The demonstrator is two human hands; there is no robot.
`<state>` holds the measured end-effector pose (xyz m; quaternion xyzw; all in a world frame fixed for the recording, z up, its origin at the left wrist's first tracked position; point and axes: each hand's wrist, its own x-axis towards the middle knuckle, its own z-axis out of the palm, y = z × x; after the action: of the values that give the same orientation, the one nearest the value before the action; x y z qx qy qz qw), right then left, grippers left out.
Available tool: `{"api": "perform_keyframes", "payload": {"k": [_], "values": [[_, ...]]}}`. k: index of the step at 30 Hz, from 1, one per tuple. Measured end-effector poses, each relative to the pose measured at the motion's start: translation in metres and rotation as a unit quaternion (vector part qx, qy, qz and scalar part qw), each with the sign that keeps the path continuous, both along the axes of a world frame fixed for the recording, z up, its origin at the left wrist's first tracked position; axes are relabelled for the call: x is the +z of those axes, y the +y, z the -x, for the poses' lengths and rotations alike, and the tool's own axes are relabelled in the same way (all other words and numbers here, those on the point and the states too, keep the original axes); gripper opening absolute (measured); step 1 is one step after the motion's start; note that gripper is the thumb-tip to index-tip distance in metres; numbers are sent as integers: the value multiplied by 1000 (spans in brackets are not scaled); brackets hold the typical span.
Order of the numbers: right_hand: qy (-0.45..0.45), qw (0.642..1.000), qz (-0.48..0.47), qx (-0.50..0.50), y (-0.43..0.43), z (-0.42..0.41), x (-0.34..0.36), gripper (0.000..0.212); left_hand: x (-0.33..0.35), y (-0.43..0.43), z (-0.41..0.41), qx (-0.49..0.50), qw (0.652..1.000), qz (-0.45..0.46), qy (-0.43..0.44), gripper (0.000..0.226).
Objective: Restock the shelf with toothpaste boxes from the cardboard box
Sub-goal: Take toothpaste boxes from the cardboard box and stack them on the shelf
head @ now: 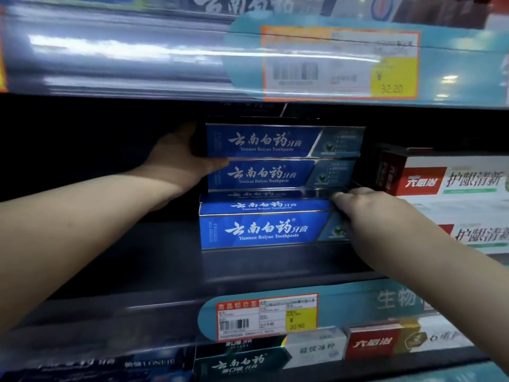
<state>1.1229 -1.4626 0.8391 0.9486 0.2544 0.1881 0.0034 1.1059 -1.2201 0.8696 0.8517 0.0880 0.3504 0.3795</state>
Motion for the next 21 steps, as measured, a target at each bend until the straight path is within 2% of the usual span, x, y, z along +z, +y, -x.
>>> {"api": "perform_keyframes", "payload": {"k": [6, 10, 12, 13, 17, 19, 21], "values": [[-22, 995, -79, 48, -11, 10, 6, 45, 4, 0, 23, 15, 999, 32, 24, 47], [1, 988, -121, 92, -25, 24, 14, 37, 7, -2, 59, -4, 996, 85, 24, 33], [2, 980, -150, 131, -28, 30, 15, 31, 5, -1, 86, -13, 997, 79, 20, 20], [9, 975, -165, 151, -27, 35, 16, 27, 3, 0, 101, -16, 998, 65, 20, 21], [90, 942, -236, 220, -5, 63, 16, 45, -8, 0, 175, -15, 997, 73, 36, 27], [155, 921, -258, 249, 13, 82, 12, 36, -15, 2, 217, -2, 996, 60, 66, 34], [217, 900, -268, 266, 35, 103, 8, 15, -23, 10, 261, 27, 989, 27, 140, 36]]}}
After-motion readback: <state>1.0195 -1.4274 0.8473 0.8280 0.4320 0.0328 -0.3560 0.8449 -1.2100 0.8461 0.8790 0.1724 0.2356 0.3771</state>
